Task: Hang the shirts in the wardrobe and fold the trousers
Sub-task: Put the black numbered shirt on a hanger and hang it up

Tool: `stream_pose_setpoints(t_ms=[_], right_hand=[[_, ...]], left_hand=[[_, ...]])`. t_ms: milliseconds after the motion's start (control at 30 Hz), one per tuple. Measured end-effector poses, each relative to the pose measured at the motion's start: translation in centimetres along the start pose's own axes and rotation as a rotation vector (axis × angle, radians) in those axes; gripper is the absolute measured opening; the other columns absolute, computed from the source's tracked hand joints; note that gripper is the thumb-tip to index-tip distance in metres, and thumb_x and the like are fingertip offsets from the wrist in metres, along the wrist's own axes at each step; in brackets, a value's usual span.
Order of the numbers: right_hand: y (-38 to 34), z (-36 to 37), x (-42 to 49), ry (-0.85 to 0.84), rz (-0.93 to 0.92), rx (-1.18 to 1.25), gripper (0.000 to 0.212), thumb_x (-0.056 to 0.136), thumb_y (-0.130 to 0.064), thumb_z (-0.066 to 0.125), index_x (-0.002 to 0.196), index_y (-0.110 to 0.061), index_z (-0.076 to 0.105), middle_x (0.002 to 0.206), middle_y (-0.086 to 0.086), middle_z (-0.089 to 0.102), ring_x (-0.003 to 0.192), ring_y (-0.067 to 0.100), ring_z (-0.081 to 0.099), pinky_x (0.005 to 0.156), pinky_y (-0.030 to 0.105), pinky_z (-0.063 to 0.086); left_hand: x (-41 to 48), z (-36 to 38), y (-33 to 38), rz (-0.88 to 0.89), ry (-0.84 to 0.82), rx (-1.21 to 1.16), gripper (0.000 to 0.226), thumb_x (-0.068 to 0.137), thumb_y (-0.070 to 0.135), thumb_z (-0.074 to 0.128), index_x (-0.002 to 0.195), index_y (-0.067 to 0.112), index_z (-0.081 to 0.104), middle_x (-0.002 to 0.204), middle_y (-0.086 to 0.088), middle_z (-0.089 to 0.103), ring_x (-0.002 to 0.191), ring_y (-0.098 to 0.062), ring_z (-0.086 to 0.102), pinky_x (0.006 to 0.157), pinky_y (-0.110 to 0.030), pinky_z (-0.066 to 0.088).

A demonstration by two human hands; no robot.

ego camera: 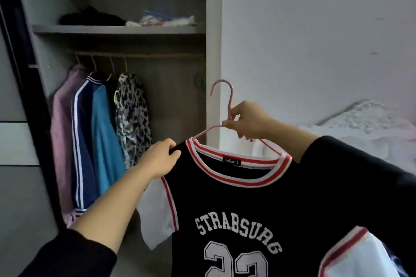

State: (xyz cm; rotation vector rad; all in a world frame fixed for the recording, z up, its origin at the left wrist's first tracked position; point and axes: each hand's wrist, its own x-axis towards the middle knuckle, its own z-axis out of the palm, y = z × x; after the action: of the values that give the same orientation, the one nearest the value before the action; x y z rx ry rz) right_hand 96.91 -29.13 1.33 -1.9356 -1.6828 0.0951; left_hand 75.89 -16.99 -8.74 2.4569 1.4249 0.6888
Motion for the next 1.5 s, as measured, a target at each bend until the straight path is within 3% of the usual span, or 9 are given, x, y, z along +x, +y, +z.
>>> stream_pose_setpoints(t_ms=[167, 300, 400, 567, 733, 867, 1067, 1300, 1500], right_hand=[[-2.4, 3.7, 8.2, -0.069, -0.058, -0.034, 0.024, 0.092, -0.03, 0.063, 0.084, -0.008, 0.066, 0.066, 0.004, 0.067, 0.046, 0.011, 0.063, 0.046, 0.018, 0.049], [-4.3, 6.3, 15.1, -0.103, -0.11, -0.03, 0.025, 0.092, -0.026, 0.064, 0.071, -0.013, 0.059, 0.067, 0.005, 0.067, 0.051, 0.013, 0.067, 0.054, 0.021, 0.055], [-5.9, 7.9, 20.4, -0.077, -0.15, -0.027, 0.02, 0.092, -0.024, 0.064, 0.076, -0.013, 0.057, 0.07, 0.005, 0.067, 0.057, 0.015, 0.069, 0.062, 0.027, 0.06], [-8.2, 11.4, 28.6, 0.016, -0.17, -0.037, 0.013, 0.092, -0.022, 0.061, 0.09, -0.009, 0.06, 0.078, 0.007, 0.067, 0.069, 0.022, 0.069, 0.07, 0.038, 0.061], [-9.9, 14.8, 36.9, 0.078, -0.086, 0.095, 0.019, 0.093, -0.018, 0.061, 0.109, -0.007, 0.061, 0.094, 0.008, 0.063, 0.08, 0.021, 0.065, 0.065, 0.027, 0.056], [-11.5, 17.0, 43.0, 0.072, -0.037, 0.146, 0.02, 0.091, -0.015, 0.06, 0.11, -0.009, 0.062, 0.102, 0.01, 0.064, 0.09, 0.025, 0.064, 0.076, 0.036, 0.057], [-14.1, 18.6, 51.1, 0.21, 0.019, 0.124, 0.014, 0.088, -0.018, 0.06, 0.097, -0.011, 0.067, 0.095, 0.011, 0.066, 0.09, 0.03, 0.063, 0.07, 0.034, 0.049], [-17.5, 19.1, 58.9, 0.367, 0.081, 0.036, 0.017, 0.086, -0.014, 0.052, 0.1, -0.009, 0.062, 0.093, 0.009, 0.058, 0.084, 0.029, 0.055, 0.067, 0.032, 0.044], [-19.0, 20.2, 63.2, 0.397, 0.053, 0.079, 0.026, 0.089, -0.016, 0.054, 0.114, -0.009, 0.058, 0.101, 0.007, 0.058, 0.09, 0.024, 0.057, 0.068, 0.027, 0.042]], left_hand=[[6.7, -1.0, -3.0, 0.012, 0.026, 0.008, 0.042, 0.096, 0.039, 0.046, 0.131, 0.016, 0.049, 0.129, -0.006, 0.055, 0.113, -0.024, 0.054, 0.092, -0.035, 0.045], [12.4, -2.3, -5.0, 0.049, 0.035, 0.024, 0.033, 0.096, 0.035, 0.047, 0.124, 0.019, 0.055, 0.118, -0.006, 0.058, 0.1, -0.023, 0.057, 0.087, -0.038, 0.049], [16.4, -3.2, -7.2, 0.05, 0.06, 0.027, 0.029, 0.094, 0.033, 0.047, 0.119, 0.023, 0.058, 0.118, -0.004, 0.059, 0.1, -0.021, 0.058, 0.087, -0.039, 0.049], [22.3, -4.9, -11.1, -0.008, 0.056, 0.074, 0.04, 0.096, 0.033, 0.046, 0.134, 0.021, 0.047, 0.132, -0.005, 0.051, 0.109, -0.021, 0.056, 0.09, -0.036, 0.048], [29.1, -6.5, -15.3, 0.03, 0.146, 0.108, 0.04, 0.095, 0.033, 0.05, 0.132, 0.019, 0.05, 0.134, -0.007, 0.047, 0.118, -0.024, 0.051, 0.091, -0.036, 0.047], [35.6, -8.4, -18.7, 0.11, 0.242, 0.154, 0.038, 0.093, 0.031, 0.053, 0.128, 0.018, 0.051, 0.133, -0.006, 0.046, 0.119, -0.025, 0.048, 0.093, -0.04, 0.046], [44.9, -12.7, -22.3, 0.233, 0.332, 0.255, 0.045, 0.091, 0.03, 0.053, 0.134, 0.018, 0.045, 0.142, -0.004, 0.037, 0.132, -0.025, 0.033, 0.105, -0.04, 0.036], [53.3, -17.4, -24.0, 0.304, 0.415, 0.368, 0.061, 0.091, 0.031, 0.054, 0.144, 0.014, 0.03, 0.147, -0.009, 0.03, 0.134, -0.03, 0.033, 0.1, -0.04, 0.039], [57.6, -18.5, -25.1, 0.357, 0.447, 0.375, 0.067, 0.088, 0.022, 0.055, 0.147, 0.017, 0.025, 0.151, -0.005, 0.029, 0.138, -0.026, 0.027, 0.11, -0.035, 0.029]])
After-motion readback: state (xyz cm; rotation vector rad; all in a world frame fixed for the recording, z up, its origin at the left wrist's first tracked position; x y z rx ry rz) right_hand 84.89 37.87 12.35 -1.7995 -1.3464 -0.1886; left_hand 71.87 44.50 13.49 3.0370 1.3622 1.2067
